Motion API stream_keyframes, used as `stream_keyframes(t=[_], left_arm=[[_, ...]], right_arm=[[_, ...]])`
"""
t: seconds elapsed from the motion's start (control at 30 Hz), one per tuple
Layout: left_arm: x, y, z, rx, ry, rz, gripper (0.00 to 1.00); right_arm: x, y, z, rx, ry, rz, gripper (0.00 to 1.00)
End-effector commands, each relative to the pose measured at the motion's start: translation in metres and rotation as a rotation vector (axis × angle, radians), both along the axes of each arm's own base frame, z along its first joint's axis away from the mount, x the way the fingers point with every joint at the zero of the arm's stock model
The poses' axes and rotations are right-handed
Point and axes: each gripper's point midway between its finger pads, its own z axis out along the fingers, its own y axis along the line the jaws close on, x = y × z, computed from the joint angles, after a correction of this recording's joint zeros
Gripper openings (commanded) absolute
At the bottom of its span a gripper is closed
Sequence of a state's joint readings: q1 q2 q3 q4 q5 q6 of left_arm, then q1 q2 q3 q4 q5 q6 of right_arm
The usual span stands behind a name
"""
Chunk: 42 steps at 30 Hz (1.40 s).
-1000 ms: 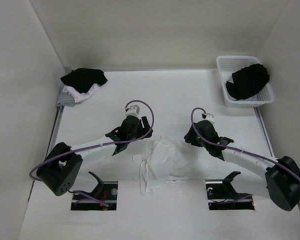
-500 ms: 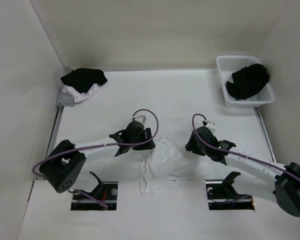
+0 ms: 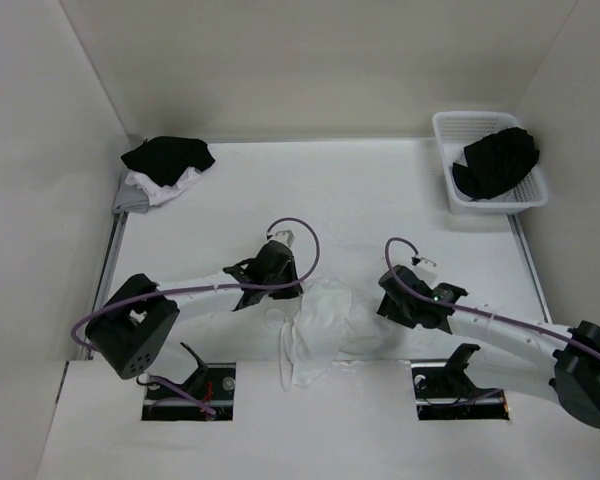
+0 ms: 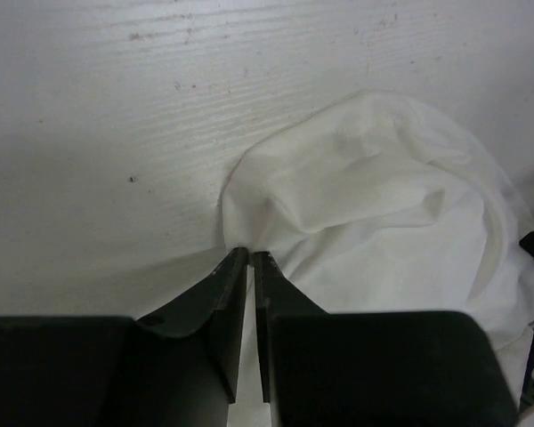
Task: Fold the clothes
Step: Flatten the tank top out
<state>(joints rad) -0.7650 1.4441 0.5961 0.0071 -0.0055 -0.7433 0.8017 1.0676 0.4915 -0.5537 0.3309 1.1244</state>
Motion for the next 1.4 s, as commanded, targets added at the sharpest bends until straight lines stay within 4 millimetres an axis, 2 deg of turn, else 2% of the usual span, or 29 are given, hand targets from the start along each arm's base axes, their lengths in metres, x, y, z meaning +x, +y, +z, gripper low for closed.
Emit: stream_keyframes(t=[0.0, 0.17, 0.33, 0.43, 0.47, 0.5, 0.57, 0.63, 0.67, 0.73, 0.83, 0.9, 0.97, 1.03, 1.17, 1.27, 1.33, 1.37], left_arm=[[0.030, 0.010, 0.041, -0.049, -0.147, 0.078, 0.05], [0.055, 0.049, 0.056, -0.064, -0.211, 0.212, 0.03], [0.054, 0.053, 0.055, -0.079, -0.211, 0.223, 0.09], [0.054, 0.050, 0.048, -0.080, -0.196, 0.216, 0.08], [0.054, 0.047, 0.046, -0.091, -0.185, 0.207, 0.08], [0.054, 0.045, 0.046, -0.097, -0.184, 0.205, 0.08], [0.058, 0.043, 0.051, -0.122, -0.190, 0.216, 0.07], [0.059, 0.043, 0.052, -0.126, -0.188, 0.222, 0.09], [0.058, 0.043, 0.049, -0.124, -0.171, 0.221, 0.14], [0.049, 0.041, 0.039, -0.123, -0.123, 0.212, 0.36], [0.044, 0.039, 0.035, -0.147, -0.094, 0.222, 0.43], [0.041, 0.025, 0.031, -0.163, -0.068, 0.180, 0.43], [0.041, 0.020, 0.025, -0.147, -0.049, 0.175, 0.38], [0.041, 0.022, 0.020, -0.130, -0.038, 0.201, 0.33], [0.045, 0.028, 0.015, -0.093, -0.059, 0.241, 0.29], [0.054, 0.029, 0.013, -0.076, -0.085, 0.261, 0.20], [0.070, 0.031, 0.019, -0.075, -0.141, 0.297, 0.09], [0.074, 0.032, 0.022, -0.077, -0.158, 0.309, 0.07]], right_arm=[[-0.006, -0.009, 0.014, 0.006, -0.001, -0.099, 0.54], [-0.003, -0.002, 0.014, 0.033, 0.009, -0.075, 0.60], [-0.010, 0.001, 0.010, 0.073, 0.035, -0.073, 0.60], [0.001, 0.009, 0.007, 0.136, -0.005, -0.094, 0.46], [0.014, 0.011, 0.007, 0.158, -0.039, -0.105, 0.33], [0.018, 0.013, 0.008, 0.166, -0.049, -0.107, 0.30], [0.041, 0.013, 0.013, 0.169, -0.113, -0.109, 0.14], [0.050, 0.014, 0.019, 0.154, -0.145, -0.093, 0.10], [0.056, 0.013, 0.024, 0.136, -0.174, -0.086, 0.10], [0.060, 0.010, 0.030, 0.117, -0.201, -0.079, 0.10], [0.060, 0.008, 0.027, 0.110, -0.208, -0.067, 0.10], [0.060, 0.010, 0.027, 0.116, -0.219, -0.052, 0.10], [0.061, 0.010, 0.029, 0.122, -0.232, -0.049, 0.10], [0.062, 0.009, 0.031, 0.125, -0.241, -0.047, 0.11], [0.066, 0.005, 0.033, 0.119, -0.257, -0.043, 0.11], [0.072, 0.006, 0.040, 0.127, -0.286, -0.030, 0.11], [0.080, 0.009, 0.051, 0.141, -0.324, -0.019, 0.10], [0.083, 0.009, 0.055, 0.144, -0.334, -0.017, 0.10]])
